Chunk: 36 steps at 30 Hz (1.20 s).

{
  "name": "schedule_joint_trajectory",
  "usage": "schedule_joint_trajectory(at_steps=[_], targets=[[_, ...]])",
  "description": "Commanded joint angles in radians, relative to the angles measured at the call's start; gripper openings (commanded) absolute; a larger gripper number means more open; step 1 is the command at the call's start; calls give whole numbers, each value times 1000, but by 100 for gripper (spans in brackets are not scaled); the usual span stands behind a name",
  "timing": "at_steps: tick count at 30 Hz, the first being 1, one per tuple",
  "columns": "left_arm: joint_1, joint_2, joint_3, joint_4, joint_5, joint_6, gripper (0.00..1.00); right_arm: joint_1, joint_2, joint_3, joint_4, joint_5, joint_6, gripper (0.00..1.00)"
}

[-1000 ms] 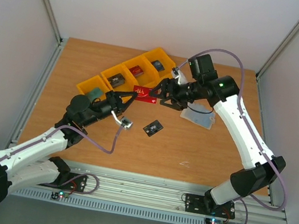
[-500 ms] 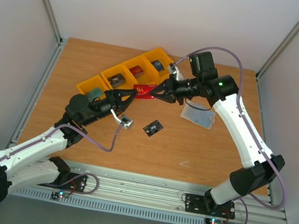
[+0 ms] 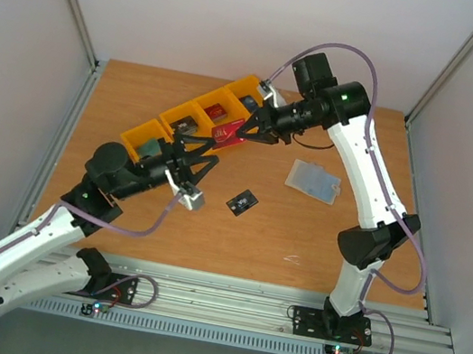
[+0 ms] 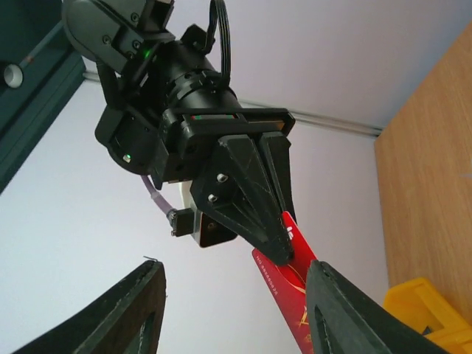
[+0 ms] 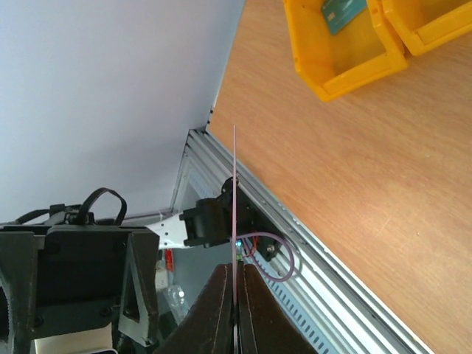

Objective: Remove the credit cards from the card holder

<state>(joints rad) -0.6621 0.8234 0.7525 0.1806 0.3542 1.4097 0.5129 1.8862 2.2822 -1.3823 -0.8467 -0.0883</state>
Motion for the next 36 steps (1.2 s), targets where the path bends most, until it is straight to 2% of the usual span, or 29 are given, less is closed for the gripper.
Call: schedule_joint_trajectory(at_steps=[1,4,7,13,15,20,22,26,29,30,31,36], targets=[[-56,95,5,30,-231,-54,55,-7,23,46,-92,-32,-7,1],[-57,145,73,-36,-296,-127,56,-7,18,33,-69,-10,27,1],[-59,178,86,-43,-311,-136,56,-7,14,13,-39,3,68,1],[-62,254,136,9,-351,-140,44,-7,0,-28,35,-16,155,1],[-61,267,148,14,-374,-132,37,-7,-3,-31,28,-5,144,1],[-72,280,151,11,-370,-141,1,-11,-3,-31,30,1,134,1],[-78,284,154,1,-373,-147,0,-25,-2,-29,38,8,144,1],[-79,312,183,-63,-424,-179,0,-93,-29,-35,32,117,169,50],[-73,362,226,-161,-483,-242,0,-168,-80,-70,34,270,168,76],[-65,383,246,-207,-497,-255,0,-190,-102,-95,41,311,168,91],[-50,408,267,-245,-506,-275,0,-210,-130,-127,55,341,167,98],[57,614,438,-387,-521,-340,0,-312,-252,-351,186,347,177,99]])
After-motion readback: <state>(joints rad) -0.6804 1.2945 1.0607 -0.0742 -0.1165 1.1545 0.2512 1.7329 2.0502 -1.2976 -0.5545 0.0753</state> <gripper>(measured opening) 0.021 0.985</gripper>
